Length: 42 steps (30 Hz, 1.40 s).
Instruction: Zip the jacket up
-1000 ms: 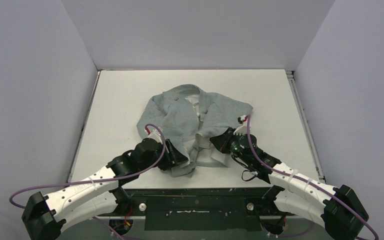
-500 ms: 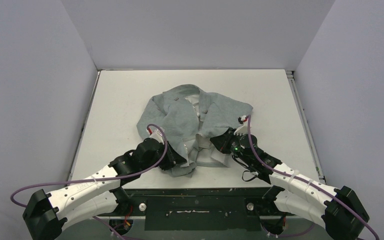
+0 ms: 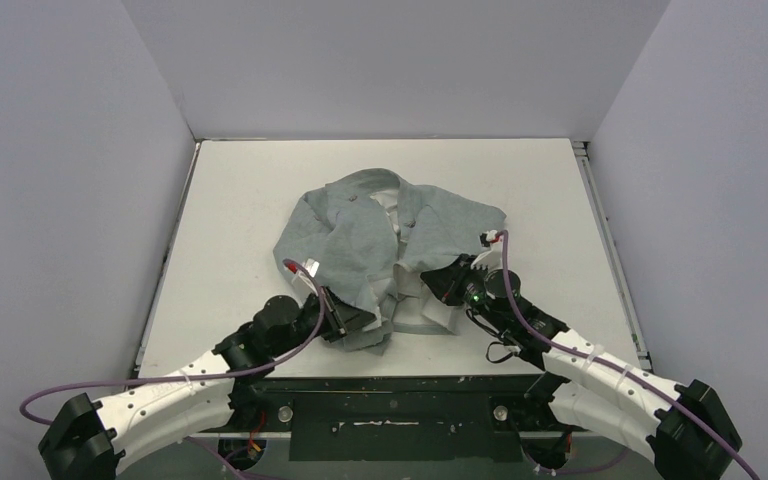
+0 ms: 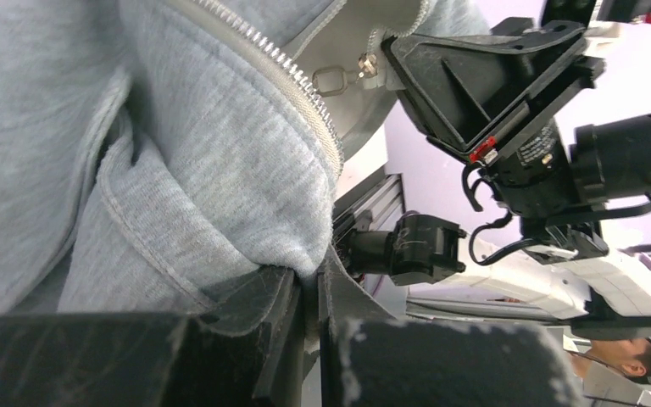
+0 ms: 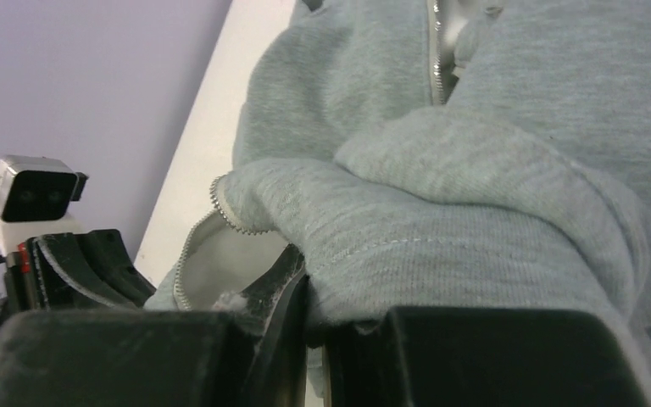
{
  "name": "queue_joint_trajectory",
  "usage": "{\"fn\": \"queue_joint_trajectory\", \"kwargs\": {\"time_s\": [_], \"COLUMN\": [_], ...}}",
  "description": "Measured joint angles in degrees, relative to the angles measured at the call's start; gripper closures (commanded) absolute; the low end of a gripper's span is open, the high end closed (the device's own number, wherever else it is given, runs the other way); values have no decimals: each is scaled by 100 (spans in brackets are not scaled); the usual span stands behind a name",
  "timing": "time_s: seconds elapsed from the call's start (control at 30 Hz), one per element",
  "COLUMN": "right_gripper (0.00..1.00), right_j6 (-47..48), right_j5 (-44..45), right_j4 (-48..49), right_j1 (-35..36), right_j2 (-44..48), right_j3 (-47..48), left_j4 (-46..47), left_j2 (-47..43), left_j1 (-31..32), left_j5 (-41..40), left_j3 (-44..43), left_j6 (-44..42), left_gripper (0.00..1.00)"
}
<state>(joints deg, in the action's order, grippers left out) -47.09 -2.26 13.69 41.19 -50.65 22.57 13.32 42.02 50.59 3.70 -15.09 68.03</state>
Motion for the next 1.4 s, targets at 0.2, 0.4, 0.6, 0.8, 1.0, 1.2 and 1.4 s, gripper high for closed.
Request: {"fn": "queue_joint_trajectory", "kwargs": {"time_s": [0.2,0.4,0.6,0.8,1.0,1.2,1.4], "right_gripper": [100,100,100,100,100,100,100], "right_j6": [-76,-289,-245,-219,-131,-87,-282], "right_j5": [-162,-444,-1040,-1746,-2076,-2164,-2227], "right_j4": [643,1733,2809,3362,3768,3978,4531], "right_j1": [-90,-164,-267,-339,-367,-374,-376], "right_j2": [501,737,614,457,472,411,2], "right_j3": [-170,-302,-260,72,240,538,769], "left_j4": [2098,4459,6330,6773,7029,7093,7095], "left_j2": [-31,846,2208,2900,2863,2809,2793], "left_j1": [0,0,0,0,11,11,11], "left_j5": [-264,-553,-684,-616,-544,-326,-142], "left_j3": [680,758,487,-254,-887,-1228,-1368], "left_j6": [-590,-1480,-1733,-1816,-2194,-2533,-2717], "left_gripper": [100,100,100,100,100,100,100]}}
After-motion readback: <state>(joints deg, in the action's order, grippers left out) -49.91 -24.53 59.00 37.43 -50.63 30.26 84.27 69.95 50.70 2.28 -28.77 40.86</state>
